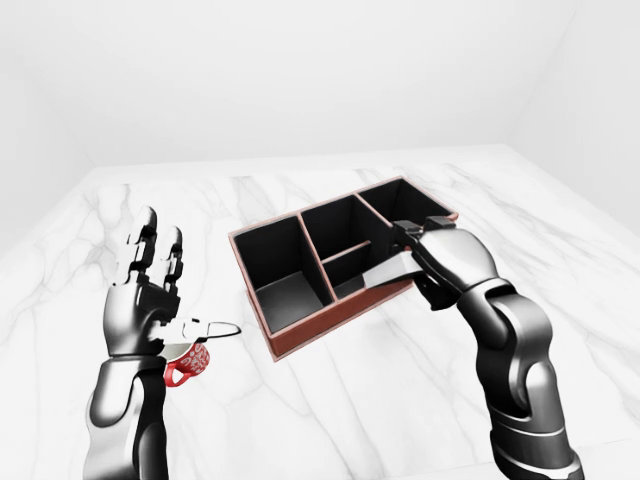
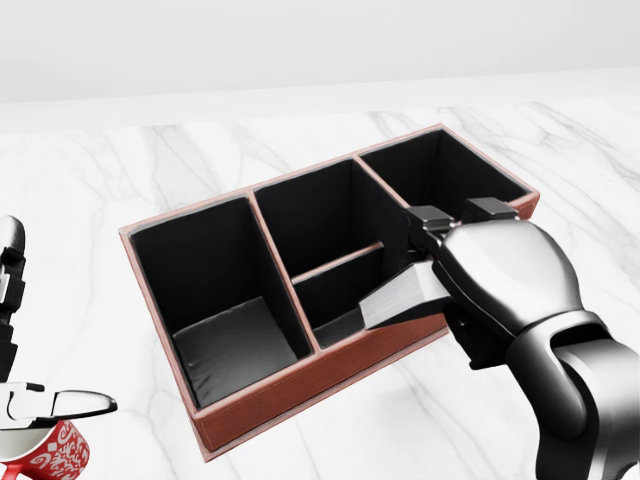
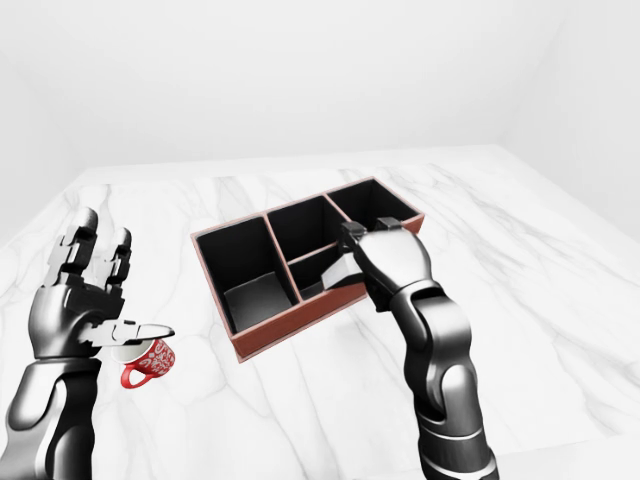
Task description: Pick up the book and place it in the left compartment of the caddy.
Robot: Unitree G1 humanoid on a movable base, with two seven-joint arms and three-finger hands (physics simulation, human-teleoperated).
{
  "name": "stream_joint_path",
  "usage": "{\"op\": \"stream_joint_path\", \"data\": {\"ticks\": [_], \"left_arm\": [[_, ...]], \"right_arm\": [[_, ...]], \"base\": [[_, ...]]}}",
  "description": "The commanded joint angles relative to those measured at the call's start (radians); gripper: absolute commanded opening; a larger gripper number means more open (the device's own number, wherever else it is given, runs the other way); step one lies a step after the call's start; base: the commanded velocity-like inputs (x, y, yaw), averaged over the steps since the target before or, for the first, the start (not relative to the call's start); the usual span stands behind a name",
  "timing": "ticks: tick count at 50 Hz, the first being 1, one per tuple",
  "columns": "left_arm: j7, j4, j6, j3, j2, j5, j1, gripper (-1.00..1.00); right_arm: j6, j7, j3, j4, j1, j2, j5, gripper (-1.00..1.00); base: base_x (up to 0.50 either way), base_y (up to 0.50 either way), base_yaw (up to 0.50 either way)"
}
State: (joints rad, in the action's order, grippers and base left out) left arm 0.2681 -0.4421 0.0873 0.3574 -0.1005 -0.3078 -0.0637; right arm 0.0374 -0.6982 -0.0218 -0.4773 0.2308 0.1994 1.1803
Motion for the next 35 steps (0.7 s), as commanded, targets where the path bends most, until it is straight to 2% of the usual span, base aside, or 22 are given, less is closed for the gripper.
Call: {"op": "stream_joint_path", "data": {"ticks": [1, 7, 12, 17, 22, 26, 30, 31, 35], "left_arm": [[0.004, 0.000, 0.000, 0.002, 0.003, 0.000, -0.007, 1.00], [0.007, 0.010, 0.000, 0.001, 0.005, -0.001, -0.008, 1.00], [0.009, 0.012, 0.000, 0.002, 0.005, -0.004, -0.010, 1.00], [0.012, 0.011, 0.000, 0.009, 0.004, -0.010, -0.013, 1.00], [0.014, 0.009, 0.000, 0.014, 0.004, -0.014, -0.015, 1.00], [0.015, 0.014, 0.000, 0.016, 0.004, -0.015, -0.014, 1.00], [0.017, 0.019, 0.000, 0.018, 0.003, -0.016, -0.015, 1.00], [0.017, 0.019, 0.000, 0.021, 0.002, -0.019, -0.015, 1.00], [0.017, 0.017, 0.000, 0.023, 0.001, -0.021, -0.015, 1.00]], "right_arm": [[0.050, 0.000, 0.123, -0.135, 0.013, 0.066, -0.043, -1.00], [0.050, 0.000, 0.251, -0.221, 0.034, 0.174, -0.091, -1.00], [0.050, 0.000, 0.320, -0.260, 0.072, 0.230, -0.113, -1.00], [0.050, 0.000, 0.374, -0.270, 0.129, 0.244, -0.127, -1.00], [0.050, 0.000, 0.394, -0.245, 0.210, 0.221, -0.131, -1.00], [0.050, 0.000, 0.395, -0.212, 0.272, 0.172, -0.121, -1.00], [0.050, 0.000, 0.326, -0.129, 0.325, 0.026, -0.057, -1.00], [0.050, 0.000, 0.292, -0.101, 0.342, -0.052, -0.015, -1.00], [0.050, 0.000, 0.209, -0.015, 0.389, -0.206, 0.045, -1.00]], "base": [[0.00, 0.00, 0.00], [0.00, 0.00, 0.00], [0.00, 0.00, 0.00], [0.00, 0.00, 0.00], [0.00, 0.00, 0.00], [0.00, 0.00, 0.00], [0.00, 0.00, 0.00], [0.00, 0.00, 0.00], [0.00, 0.00, 0.00]]}}
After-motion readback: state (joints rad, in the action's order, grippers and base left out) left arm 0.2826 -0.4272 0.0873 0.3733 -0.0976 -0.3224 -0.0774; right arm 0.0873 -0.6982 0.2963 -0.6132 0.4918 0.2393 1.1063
